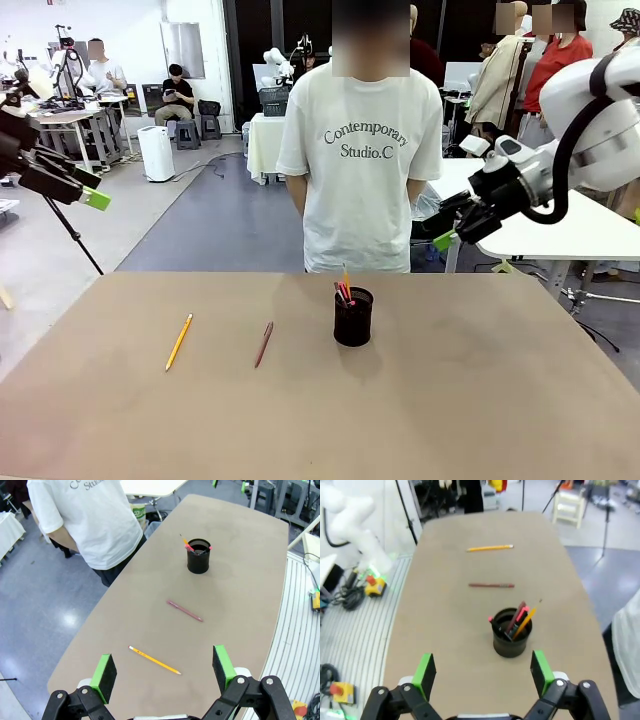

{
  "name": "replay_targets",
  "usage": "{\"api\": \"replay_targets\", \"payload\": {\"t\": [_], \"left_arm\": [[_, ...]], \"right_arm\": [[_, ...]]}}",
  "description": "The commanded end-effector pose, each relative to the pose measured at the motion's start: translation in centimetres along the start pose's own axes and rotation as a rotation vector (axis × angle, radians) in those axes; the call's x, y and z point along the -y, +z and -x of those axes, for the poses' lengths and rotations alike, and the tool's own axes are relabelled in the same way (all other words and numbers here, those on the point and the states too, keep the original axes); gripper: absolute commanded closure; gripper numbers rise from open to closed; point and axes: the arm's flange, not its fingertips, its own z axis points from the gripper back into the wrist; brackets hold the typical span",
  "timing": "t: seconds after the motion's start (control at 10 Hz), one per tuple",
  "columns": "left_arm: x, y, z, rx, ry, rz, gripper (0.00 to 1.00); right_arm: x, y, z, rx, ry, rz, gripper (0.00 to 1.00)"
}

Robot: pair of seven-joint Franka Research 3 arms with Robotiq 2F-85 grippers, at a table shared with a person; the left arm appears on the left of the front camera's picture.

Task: Place the pens into the pen holder.
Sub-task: Pick up a writing instrument from the table and place it into the Pen holder.

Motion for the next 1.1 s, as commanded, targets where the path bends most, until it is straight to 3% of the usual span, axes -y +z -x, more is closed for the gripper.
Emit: {"api": "replay_targets", "payload": {"t": [0.0,0.3,1.0], "left_arm": [[0.0,-0.1,0.0,0.015,-0.013,0.004,0.00],[0.0,-0.1,0.0,0.015,-0.013,0.004,0.00],[0.0,-0.1,0.0,0.015,-0.013,0.004,0.00]], "right_arm": [[1.1,2.1,-0.9,-0.065,-0.014,0.044,0.00],[1.7,5.4,-0.1,-0.096,-0.019,0.191,0.00],[2.1,6.4,0.9,-0.078,-0.008,0.194,0.00]]}}
